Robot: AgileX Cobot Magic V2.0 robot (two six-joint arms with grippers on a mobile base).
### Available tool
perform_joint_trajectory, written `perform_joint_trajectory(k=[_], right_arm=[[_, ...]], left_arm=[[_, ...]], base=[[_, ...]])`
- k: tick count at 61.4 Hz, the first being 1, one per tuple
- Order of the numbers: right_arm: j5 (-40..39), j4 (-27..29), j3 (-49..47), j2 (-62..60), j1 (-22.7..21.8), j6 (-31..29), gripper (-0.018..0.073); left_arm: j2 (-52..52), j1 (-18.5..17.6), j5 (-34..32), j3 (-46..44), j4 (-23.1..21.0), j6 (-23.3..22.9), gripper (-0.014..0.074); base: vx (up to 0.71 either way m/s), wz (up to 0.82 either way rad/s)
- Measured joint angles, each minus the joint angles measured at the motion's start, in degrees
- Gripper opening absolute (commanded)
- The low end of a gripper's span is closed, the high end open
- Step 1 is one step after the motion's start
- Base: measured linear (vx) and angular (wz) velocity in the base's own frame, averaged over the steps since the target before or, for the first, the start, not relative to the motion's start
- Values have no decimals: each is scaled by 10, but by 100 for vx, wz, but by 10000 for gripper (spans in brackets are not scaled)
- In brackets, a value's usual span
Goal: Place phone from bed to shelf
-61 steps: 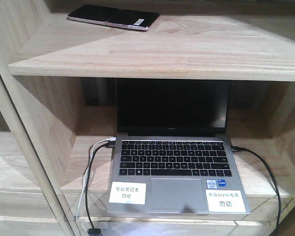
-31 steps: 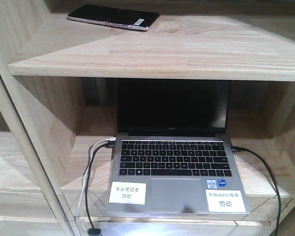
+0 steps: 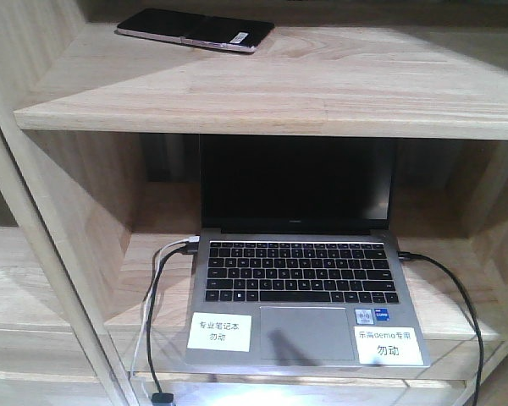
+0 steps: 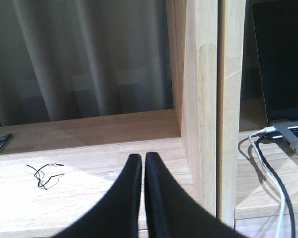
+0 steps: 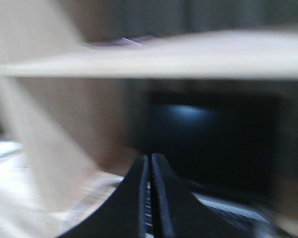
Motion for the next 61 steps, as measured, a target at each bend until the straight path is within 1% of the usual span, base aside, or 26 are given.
perform_joint_trajectory(k=[4,9,18,25,39,45,52,61], right_arm=[[-9,-38,18,0,-1,27,-6],[-17,-58,41,0,-17,41,-6],[-19,-68,86,-2,-86,45,-6],[-21,-75,124,-29,-145,45,-6],[-48,-77,200,-94,-214,30,-6],[-81,-77,237,-103,-228,25,-6],[-132,-78,258,-104,-230,20,-6],[-153,-81,259,-104,-230,11,-6]], left_arm=[[0,0,0,0,0,0,1],[0,0,0,0,0,0,1],[0,0,0,0,0,0,1],[0,0,0,0,0,0,1],[0,0,0,0,0,0,1],[0,0,0,0,0,0,1],[0,0,0,0,0,0,1],[0,0,0,0,0,0,1]], base=[[0,0],[0,0],[0,0],[0,0],[0,0],[0,0],[0,0],[0,0]])
